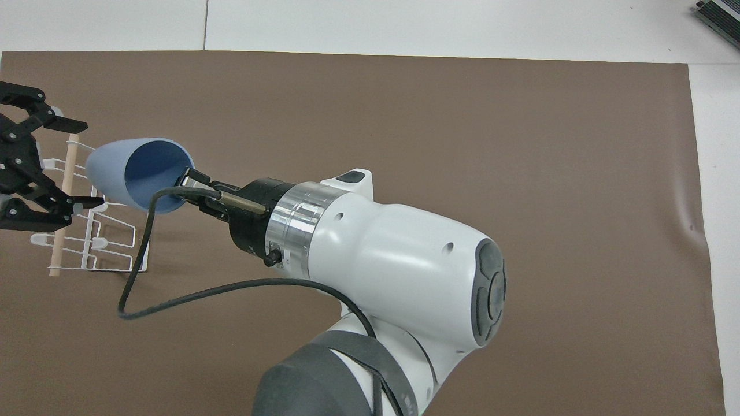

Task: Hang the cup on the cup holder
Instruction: 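Grasp the cup with the left gripper while the right gripper holds it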

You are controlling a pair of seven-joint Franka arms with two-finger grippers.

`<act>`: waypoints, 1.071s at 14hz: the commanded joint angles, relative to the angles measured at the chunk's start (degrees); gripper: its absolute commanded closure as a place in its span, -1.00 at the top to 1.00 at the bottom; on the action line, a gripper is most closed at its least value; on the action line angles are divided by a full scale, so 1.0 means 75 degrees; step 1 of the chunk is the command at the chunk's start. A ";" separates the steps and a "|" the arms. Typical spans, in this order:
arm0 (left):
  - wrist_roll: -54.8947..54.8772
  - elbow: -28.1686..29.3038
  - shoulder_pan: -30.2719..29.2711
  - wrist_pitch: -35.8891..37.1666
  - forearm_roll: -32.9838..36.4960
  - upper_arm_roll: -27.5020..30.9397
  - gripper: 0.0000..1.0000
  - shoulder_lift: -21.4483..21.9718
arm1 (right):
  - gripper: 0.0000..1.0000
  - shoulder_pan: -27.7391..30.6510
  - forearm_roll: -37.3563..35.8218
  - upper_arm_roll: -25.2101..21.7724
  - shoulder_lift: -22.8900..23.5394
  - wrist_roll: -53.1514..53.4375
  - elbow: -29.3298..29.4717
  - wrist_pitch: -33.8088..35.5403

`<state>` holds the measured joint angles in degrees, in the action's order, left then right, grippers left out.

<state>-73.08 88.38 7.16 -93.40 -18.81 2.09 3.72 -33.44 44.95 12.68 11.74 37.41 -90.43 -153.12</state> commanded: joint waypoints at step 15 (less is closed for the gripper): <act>-0.1330 0.0228 0.0182 0.0008 -0.0585 -0.0443 -1.00 0.0207 | -1.00 -0.0112 0.0229 -0.0015 0.0122 0.0075 0.0198 -0.0091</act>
<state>-82.03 88.49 8.28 -93.37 -22.00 -1.90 3.91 -33.61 45.06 12.61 11.89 37.49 -90.24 -153.13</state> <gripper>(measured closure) 0.167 0.956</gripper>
